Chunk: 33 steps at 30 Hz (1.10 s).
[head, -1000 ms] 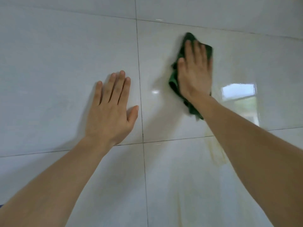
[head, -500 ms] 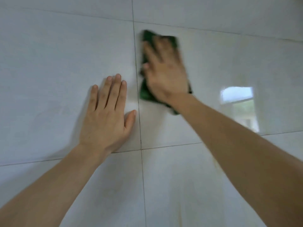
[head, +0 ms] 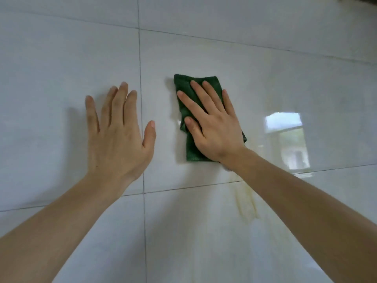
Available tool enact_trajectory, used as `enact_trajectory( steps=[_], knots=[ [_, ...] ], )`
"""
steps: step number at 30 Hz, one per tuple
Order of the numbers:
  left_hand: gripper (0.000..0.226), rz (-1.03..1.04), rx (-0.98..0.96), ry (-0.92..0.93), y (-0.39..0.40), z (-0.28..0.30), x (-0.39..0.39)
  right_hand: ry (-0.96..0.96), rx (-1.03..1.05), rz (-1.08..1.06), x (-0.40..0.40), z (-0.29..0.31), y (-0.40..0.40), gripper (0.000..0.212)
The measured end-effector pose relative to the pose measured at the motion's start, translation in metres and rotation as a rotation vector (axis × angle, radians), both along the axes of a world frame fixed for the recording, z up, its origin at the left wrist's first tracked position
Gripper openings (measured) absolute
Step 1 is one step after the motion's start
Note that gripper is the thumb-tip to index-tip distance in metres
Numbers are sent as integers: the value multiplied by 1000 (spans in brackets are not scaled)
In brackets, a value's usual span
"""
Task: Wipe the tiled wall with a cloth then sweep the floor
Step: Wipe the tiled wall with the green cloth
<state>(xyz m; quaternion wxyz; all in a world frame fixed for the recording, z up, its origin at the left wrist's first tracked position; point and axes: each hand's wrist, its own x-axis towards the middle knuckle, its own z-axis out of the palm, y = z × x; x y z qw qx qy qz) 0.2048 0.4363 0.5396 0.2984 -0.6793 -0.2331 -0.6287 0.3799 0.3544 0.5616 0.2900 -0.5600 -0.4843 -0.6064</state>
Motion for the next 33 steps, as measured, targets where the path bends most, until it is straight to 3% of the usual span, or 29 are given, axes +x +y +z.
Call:
enact_trajectory(
  steps=[2, 5, 7, 9, 13, 15, 18, 20, 21, 24, 26, 28, 31, 33],
  knots=[
    [66, -33, 50, 40, -15, 3, 29, 99, 27, -18, 40, 4, -22, 53],
    [65, -63, 124, 174, -32, 9, 75, 625, 285, 17, 111, 21, -63, 51],
    [65, -44, 162, 227, -34, 13, 96, 749, 352, 6, 127, 24, -72, 51],
    [65, 6, 177, 250, -28, 15, 104, 599, 309, -5, 112, 18, -64, 56],
    [63, 85, 200, 244, -22, 12, 107, 50, -2, -31, 92, -8, -48, 57],
    [63, 90, 210, 249, -24, 13, 108, 125, 72, -19, 114, 5, -60, 58],
    [63, 89, 204, 251, -26, 12, 107, 623, 323, 34, 156, 37, -85, 55],
    [63, 87, 196, 256, -27, 13, 107, 740, 338, 23, 150, 41, -83, 52],
    [63, 85, 188, 266, -28, 12, 107, 661, 311, 11, 135, 37, -76, 52],
    [68, 54, 105, 235, -38, 11, 112, 185, 28, 35, 91, 22, -57, 52],
    [69, 34, 60, 159, -48, 11, 124, 41, -70, 12, 100, 30, -62, 51],
    [70, 12, 61, 136, -56, 13, 138, 237, 42, 14, 138, 50, -84, 50],
    [71, -13, 130, 228, -65, 28, 159, 745, 291, 54, 216, 54, -125, 52],
    [69, -10, 212, 319, -73, 41, 175, 863, 360, 15, 235, 44, -134, 52]
  ],
)
